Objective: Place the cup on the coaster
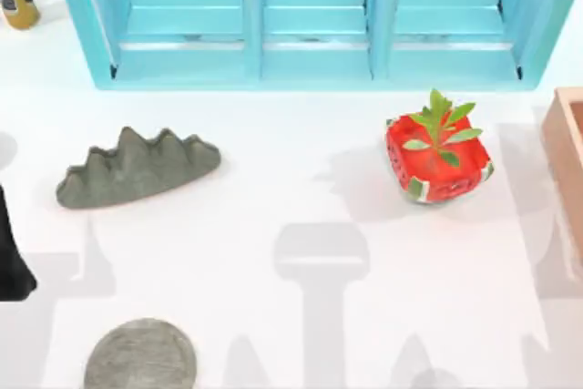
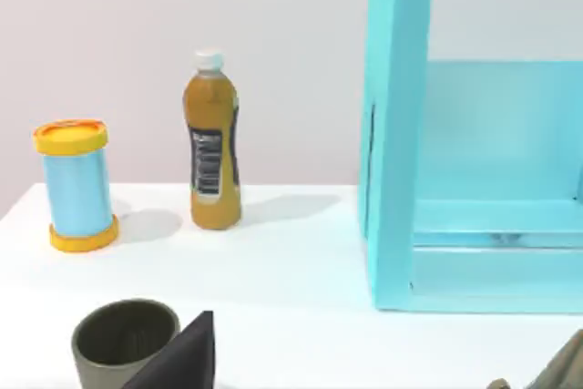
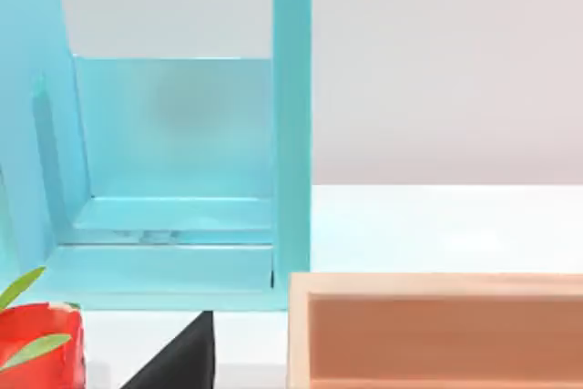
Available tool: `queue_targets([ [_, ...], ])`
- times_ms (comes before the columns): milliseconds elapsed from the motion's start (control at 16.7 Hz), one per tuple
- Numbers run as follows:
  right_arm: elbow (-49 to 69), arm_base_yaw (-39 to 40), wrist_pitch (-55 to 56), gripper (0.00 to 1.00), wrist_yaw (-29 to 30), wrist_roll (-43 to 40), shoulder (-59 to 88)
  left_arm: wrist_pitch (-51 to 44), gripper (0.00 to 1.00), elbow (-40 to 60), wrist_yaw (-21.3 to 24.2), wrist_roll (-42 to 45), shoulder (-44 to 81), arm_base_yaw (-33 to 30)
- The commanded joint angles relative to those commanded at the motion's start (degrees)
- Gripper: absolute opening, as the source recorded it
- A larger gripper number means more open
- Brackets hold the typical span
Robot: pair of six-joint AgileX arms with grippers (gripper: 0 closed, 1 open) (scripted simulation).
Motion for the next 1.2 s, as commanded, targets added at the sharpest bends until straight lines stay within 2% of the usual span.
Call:
queue_targets([
  [240,0.0,0.0,0.0,1.0,0.0,0.0,0.0,-1.3,1.0,1.7,0.1,1.7,1.6,-0.3],
  [480,0.0,0.0,0.0,1.0,0.0,0.0,0.0,-8.6,1.0,11.5,0.2,11.1,10.9,-1.1],
  [780,0.0,0.0,0.0,1.0,0.0,0.0,0.0,-23.0,1.0,33.0,0.2,30.5,32.1,-0.3],
  [1200,0.0,0.0,0.0,1.0,0.0,0.0,0.0,-47.5,1.0,71.2,-0.5,63.2,73.0,5.7],
])
